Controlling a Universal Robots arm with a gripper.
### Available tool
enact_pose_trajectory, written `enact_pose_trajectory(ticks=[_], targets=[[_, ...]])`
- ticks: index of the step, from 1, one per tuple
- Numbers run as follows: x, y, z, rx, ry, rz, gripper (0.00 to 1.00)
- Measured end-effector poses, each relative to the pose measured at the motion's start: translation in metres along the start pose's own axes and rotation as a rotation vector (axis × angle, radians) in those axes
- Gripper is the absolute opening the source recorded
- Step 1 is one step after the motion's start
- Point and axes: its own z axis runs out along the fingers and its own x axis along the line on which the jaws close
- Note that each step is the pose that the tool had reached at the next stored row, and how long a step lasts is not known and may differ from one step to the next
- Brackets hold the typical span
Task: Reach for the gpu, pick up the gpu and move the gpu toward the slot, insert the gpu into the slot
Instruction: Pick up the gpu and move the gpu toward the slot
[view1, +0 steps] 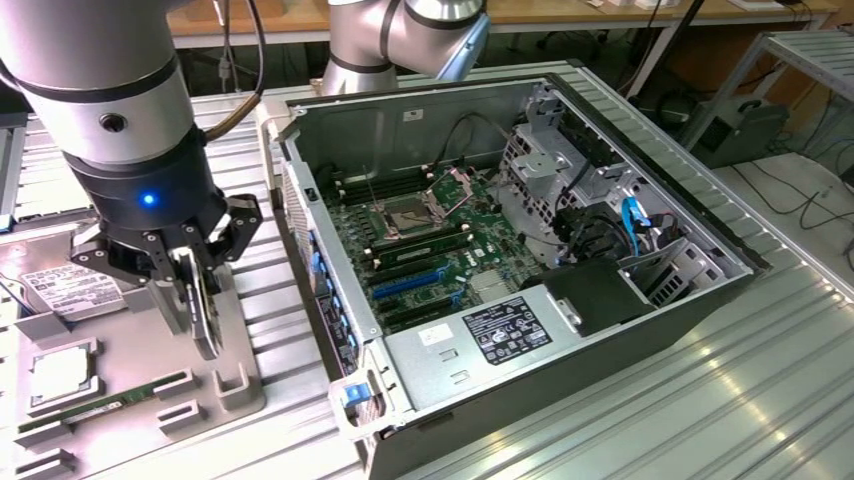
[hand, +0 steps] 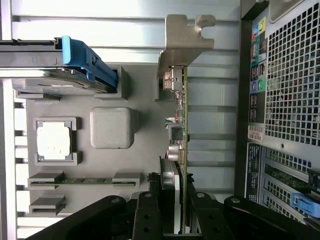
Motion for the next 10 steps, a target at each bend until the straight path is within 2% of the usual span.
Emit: enact_pose_trajectory(ticks=[10], targets=[[-0.0001,0.0001,-0.0106,0.0001,0.0001,0.000,0.28]])
